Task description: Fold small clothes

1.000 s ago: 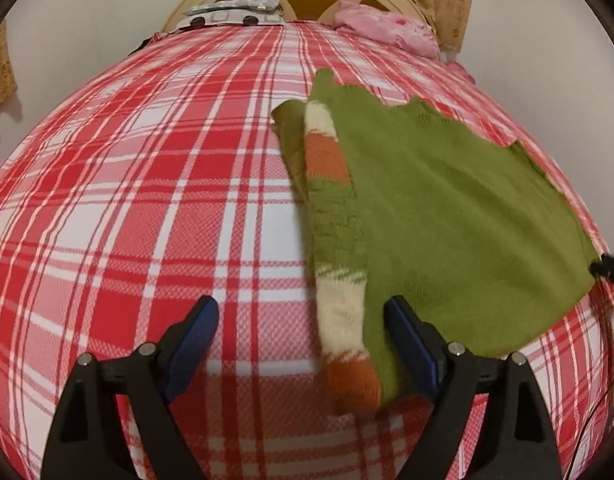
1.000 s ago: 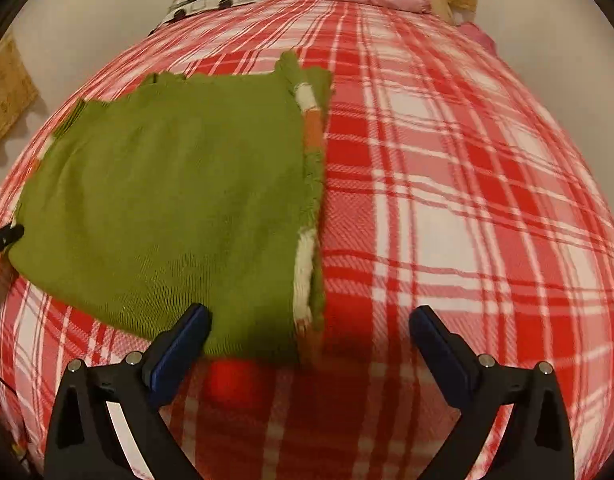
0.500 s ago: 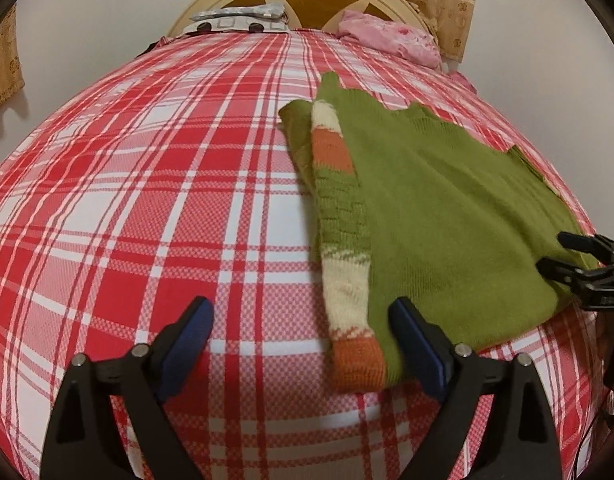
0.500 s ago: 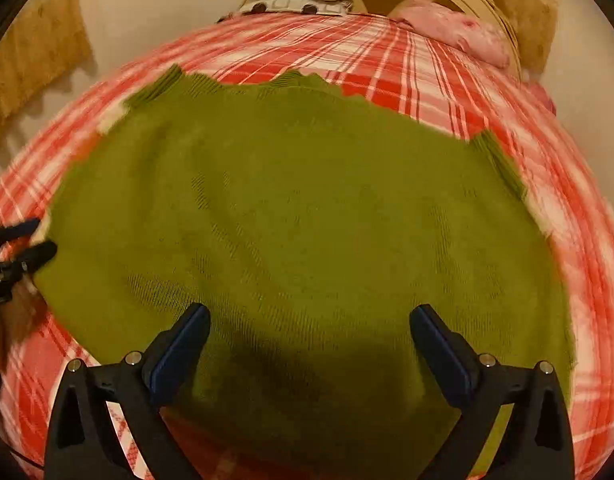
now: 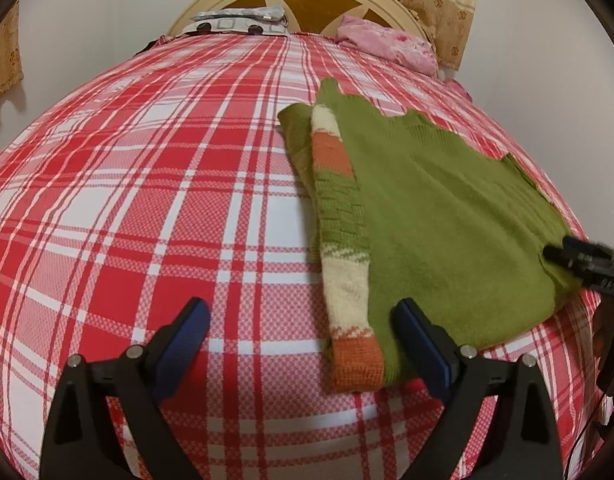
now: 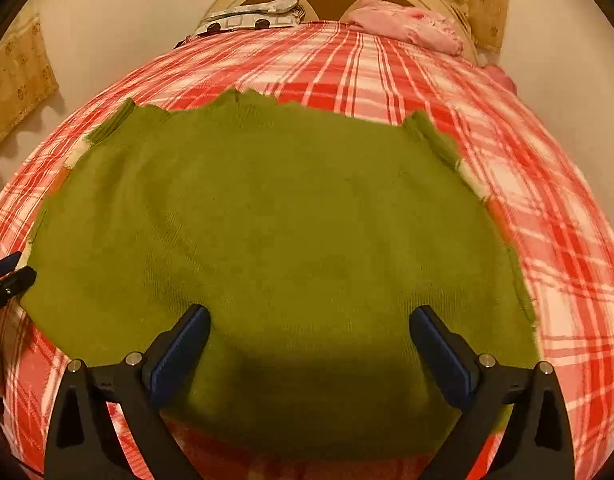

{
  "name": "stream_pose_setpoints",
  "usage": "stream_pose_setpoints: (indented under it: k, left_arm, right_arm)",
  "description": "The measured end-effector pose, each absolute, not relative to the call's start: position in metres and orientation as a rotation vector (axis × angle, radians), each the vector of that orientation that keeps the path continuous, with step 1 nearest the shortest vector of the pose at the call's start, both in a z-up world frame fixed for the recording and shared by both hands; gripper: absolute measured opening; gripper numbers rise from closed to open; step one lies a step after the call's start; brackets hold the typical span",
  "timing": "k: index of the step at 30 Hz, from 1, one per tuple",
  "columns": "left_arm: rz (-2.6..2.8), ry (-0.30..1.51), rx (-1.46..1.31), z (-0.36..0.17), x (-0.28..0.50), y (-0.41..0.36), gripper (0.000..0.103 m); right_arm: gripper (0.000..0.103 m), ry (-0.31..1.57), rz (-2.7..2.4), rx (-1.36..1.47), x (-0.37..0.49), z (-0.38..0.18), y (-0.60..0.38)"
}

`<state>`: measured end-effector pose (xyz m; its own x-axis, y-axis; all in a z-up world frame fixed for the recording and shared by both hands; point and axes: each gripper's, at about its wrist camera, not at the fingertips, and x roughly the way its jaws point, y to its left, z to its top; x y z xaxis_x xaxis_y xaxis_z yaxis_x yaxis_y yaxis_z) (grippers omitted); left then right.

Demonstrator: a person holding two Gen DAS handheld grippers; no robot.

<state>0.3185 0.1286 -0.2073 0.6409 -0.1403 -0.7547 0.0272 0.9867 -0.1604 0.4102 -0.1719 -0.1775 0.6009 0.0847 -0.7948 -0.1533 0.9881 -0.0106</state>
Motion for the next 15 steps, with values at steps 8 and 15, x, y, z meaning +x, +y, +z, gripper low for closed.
stream_pose_setpoints:
  k: [8, 15]
  left_arm:
    - [-0.092, 0.872, -0.130, -0.208, 0.318, 0.127, 0.099]
    - [-0.096, 0.876, -0.126, -0.208, 0.318, 0.126, 0.100]
  right_arm:
    - [0.101, 0.947, 0.134, -0.150, 0.442, -0.193, -0.144]
    - [0.101, 0.933, 0.242, -0.224, 0.410, -0.196, -0.113]
